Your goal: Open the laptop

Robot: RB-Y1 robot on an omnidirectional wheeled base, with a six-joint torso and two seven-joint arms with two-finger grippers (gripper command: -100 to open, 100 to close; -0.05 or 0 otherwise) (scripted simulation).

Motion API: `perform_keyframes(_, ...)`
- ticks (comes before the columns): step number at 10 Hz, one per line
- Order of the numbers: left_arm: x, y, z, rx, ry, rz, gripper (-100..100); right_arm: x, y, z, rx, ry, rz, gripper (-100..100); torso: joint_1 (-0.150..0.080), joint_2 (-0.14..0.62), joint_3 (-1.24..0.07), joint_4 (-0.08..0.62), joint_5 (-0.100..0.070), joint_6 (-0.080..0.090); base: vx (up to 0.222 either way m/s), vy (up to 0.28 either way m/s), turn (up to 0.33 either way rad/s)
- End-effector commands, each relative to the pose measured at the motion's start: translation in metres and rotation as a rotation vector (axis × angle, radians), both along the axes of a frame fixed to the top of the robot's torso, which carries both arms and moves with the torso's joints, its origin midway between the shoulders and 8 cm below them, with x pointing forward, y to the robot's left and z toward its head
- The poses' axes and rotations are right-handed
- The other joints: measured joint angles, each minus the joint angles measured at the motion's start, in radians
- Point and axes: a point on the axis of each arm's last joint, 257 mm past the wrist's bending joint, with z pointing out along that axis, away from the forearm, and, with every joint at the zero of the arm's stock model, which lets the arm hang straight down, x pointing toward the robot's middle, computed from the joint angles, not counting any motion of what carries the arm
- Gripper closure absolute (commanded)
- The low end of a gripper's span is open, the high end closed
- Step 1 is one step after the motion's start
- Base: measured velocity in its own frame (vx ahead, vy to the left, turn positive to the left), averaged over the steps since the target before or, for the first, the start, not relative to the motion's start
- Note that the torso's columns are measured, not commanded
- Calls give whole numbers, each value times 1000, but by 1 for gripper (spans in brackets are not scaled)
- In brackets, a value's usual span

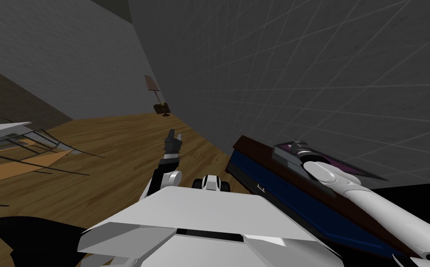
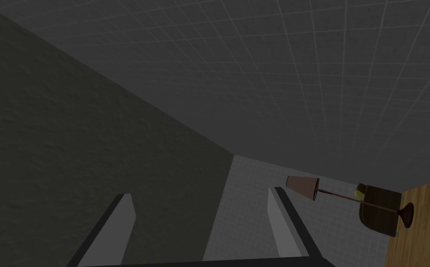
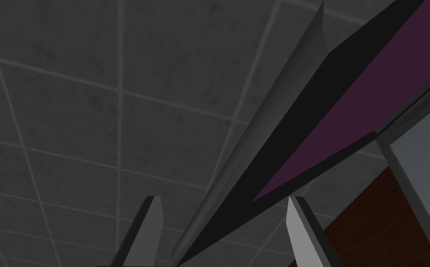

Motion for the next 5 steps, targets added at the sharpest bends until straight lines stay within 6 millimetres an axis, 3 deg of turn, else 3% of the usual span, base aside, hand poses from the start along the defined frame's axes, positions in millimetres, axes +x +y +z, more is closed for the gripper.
perform_keyframes(1,0,0,0,0,0,0,0,-2,6,-4,-37,-38,0,100,1,0,0,0,0,0,3,9,-20)
perform_keyframes(5,0,0,0,0,0,0,0,-6,16,-12,-84,-89,-2,100,1,0,0,0,0,0,3,11,-21)
